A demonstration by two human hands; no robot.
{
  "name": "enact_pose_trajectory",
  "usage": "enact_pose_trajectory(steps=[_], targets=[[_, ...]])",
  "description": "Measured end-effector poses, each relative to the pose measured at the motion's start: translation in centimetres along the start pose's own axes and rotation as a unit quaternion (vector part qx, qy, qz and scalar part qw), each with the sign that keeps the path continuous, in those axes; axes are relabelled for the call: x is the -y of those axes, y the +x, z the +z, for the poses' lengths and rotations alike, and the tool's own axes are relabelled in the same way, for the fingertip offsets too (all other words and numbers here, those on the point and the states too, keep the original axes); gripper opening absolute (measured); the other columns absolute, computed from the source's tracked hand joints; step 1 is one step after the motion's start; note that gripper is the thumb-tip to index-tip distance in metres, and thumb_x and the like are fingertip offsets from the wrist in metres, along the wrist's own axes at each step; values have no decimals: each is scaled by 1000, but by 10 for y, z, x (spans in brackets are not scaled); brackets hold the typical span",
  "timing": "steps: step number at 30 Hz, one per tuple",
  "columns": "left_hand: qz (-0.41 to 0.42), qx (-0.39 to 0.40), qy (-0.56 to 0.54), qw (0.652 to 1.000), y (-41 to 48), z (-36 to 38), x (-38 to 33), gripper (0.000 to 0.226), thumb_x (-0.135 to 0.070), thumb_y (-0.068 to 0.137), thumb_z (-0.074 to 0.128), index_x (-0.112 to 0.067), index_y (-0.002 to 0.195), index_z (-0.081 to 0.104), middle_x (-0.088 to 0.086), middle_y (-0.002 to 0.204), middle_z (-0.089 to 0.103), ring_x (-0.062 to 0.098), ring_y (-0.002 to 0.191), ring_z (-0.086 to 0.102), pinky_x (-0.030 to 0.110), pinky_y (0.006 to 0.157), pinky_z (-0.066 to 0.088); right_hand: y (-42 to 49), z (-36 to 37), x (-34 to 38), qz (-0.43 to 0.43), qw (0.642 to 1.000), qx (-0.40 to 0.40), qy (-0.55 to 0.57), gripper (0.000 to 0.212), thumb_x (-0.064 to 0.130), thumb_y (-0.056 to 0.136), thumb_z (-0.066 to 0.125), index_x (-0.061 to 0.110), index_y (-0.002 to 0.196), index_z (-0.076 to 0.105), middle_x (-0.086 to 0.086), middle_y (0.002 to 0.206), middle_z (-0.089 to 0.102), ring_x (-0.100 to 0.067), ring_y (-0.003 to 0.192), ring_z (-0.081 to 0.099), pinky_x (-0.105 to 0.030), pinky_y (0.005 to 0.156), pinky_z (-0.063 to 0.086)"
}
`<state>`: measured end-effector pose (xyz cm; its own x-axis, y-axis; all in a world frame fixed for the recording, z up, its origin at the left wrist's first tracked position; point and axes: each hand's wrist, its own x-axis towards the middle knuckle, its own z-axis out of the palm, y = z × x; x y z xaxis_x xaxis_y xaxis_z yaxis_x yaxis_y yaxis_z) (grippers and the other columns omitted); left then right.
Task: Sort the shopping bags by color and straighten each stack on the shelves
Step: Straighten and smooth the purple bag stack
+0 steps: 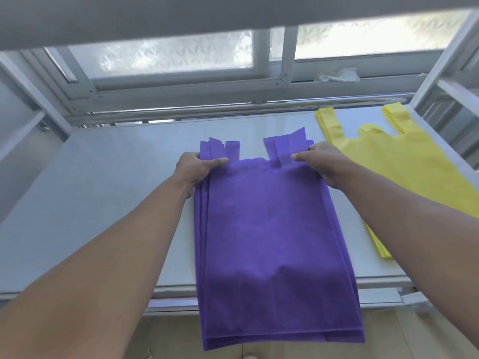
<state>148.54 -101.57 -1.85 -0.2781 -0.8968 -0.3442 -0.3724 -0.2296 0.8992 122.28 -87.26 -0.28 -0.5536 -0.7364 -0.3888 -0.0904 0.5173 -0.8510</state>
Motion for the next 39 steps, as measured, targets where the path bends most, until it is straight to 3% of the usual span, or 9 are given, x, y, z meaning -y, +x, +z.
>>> enact_pose_trajectory(steps=[4, 9, 12, 18, 22, 27, 30, 34, 39], targets=[[59, 51, 24, 997, 2, 2, -10, 24, -11, 90, 75, -6, 114, 73, 7, 100, 81, 26, 95, 78, 36, 79, 64, 2, 4, 6, -6, 997, 17, -69, 32, 32, 80, 87, 11, 100, 73, 0, 91, 69, -18, 74, 62, -30, 62, 47], [40, 178, -185, 966, -2, -11, -17, 23, -11, 102, 52, 1, 118, 63, 17, 103, 74, 29, 92, 74, 39, 82, 59, 0, 3, 9, -33, 996, 75, 35, 28, 20, 80, 89, 8, 104, 79, -9, 103, 80, -25, 97, 77, -44, 98, 59], [24, 272, -294, 916, -5, -17, -17, 32, -13, 99, 59, -4, 130, 61, 4, 92, 61, 21, 83, 62, 37, 87, 53, -8, -7, 9, -44, 980, 135, 142, 34, 24, 85, 85, 6, 113, 77, -14, 111, 77, -25, 92, 75, -40, 91, 61], [-28, 249, -271, 930, -4, 2, -20, 9, -18, 102, 59, -9, 102, 62, 3, 82, 55, 21, 75, 60, 36, 88, 53, -11, -11, -1, -49, 972, 157, 170, 39, 31, 90, 79, 3, 117, 76, -16, 117, 76, -27, 102, 74, -36, 85, 61], [-47, 247, -268, 930, -4, 8, -22, 8, -15, 101, 56, -13, 93, 57, -3, 69, 35, 14, 55, 40, 28, 66, 50, -13, -14, 1, -7, 946, 222, 238, 26, 17, 101, 62, 3, 121, 70, -4, 104, 75, -18, 92, 73, -26, 72, 59], [6, 369, -348, 862, -11, -1, -29, 17, -15, 104, 43, -14, 92, 55, -5, 70, 22, 10, 51, 21, 21, 55, 43, -15, -34, 8, 2, 912, 283, 296, 33, 32, 97, 64, 12, 122, 70, 0, 94, 69, -12, 81, 69, -25, 73, 55], [-4, 333, -289, 897, -12, 7, -30, 13, -19, 102, 54, -11, 102, 64, -3, 69, 39, 11, 53, 37, 24, 68, 49, -13, -41, 2, -28, 898, 297, 323, 46, 30, 97, 62, 17, 142, 63, -3, 100, 64, -15, 91, 65, -29, 83, 51], [-41, 247, -263, 932, -9, 19, -25, 37, -14, 99, 61, 2, 132, 63, 3, 79, 56, 20, 72, 60, 37, 96, 54, -9, -37, -8, 6, 911, 316, 267, 42, 25, 95, 62, 23, 137, 68, -3, 109, 70, -16, 101, 68, -31, 87, 55], [-38, 229, -289, 929, -2, 20, -23, 28, -17, 105, 55, -4, 128, 63, -1, 71, 51, 13, 60, 50, 26, 70, 54, 1, -35, -16, 16, 918, 271, 288, 37, 14, 104, 51, 8, 138, 63, -5, 120, 72, -20, 109, 71, -34, 90, 58]])
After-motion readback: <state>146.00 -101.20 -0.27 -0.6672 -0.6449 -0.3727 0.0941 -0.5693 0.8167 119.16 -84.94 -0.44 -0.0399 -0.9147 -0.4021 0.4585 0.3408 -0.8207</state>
